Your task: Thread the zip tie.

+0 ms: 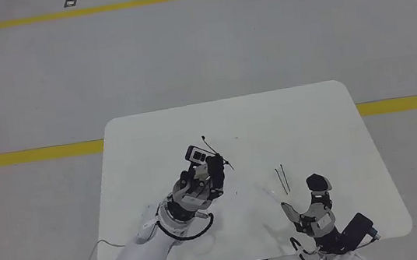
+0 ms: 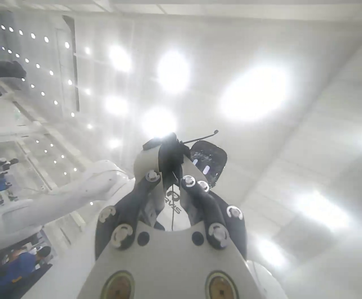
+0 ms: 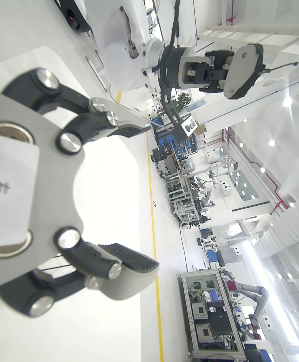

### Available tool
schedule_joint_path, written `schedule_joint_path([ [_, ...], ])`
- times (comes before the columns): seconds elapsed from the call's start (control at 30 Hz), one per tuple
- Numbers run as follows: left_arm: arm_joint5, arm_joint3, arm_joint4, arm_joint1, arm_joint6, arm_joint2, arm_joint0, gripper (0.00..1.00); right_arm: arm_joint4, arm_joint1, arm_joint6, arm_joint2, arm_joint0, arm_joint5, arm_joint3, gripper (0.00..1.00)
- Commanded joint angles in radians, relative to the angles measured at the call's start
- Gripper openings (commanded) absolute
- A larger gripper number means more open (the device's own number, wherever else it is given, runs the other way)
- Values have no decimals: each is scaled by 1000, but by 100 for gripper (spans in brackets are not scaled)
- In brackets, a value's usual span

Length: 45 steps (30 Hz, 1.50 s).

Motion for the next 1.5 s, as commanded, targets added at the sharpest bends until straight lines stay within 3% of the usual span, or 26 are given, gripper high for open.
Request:
schedule_joint_path([
  [0.0, 7, -2, -7, -2, -5, 2, 0, 0, 0, 0, 0, 0, 0, 0, 0, 100],
  [0.23, 8, -1, -8, -2, -6, 2, 0, 0, -15, 0, 18, 6, 9, 18, 3, 100],
  [0.43, 8, -1, -8, -2, -6, 2, 0, 0, -305, 9, -6, 47, 31, 135, 1, 100],
  [0.53, 8, -1, -8, -2, -6, 2, 0, 0, -377, 14, -29, 57, 42, 190, -8, 100],
  [0.7, 8, -1, -8, -2, -6, 2, 0, 0, -377, 69, -82, -12, 125, 312, 13, 100],
  [0.87, 8, -1, -8, -2, -6, 2, 0, 0, -377, 147, -80, -162, 250, 518, 77, 100],
  [1.37, 8, -1, -8, -2, -6, 2, 0, 0, -377, 147, -80, -162, 250, 518, 77, 100],
  [1.47, 8, -1, -8, -2, -6, 2, 0, 0, -377, 153, -69, -169, 282, 524, 94, 100],
])
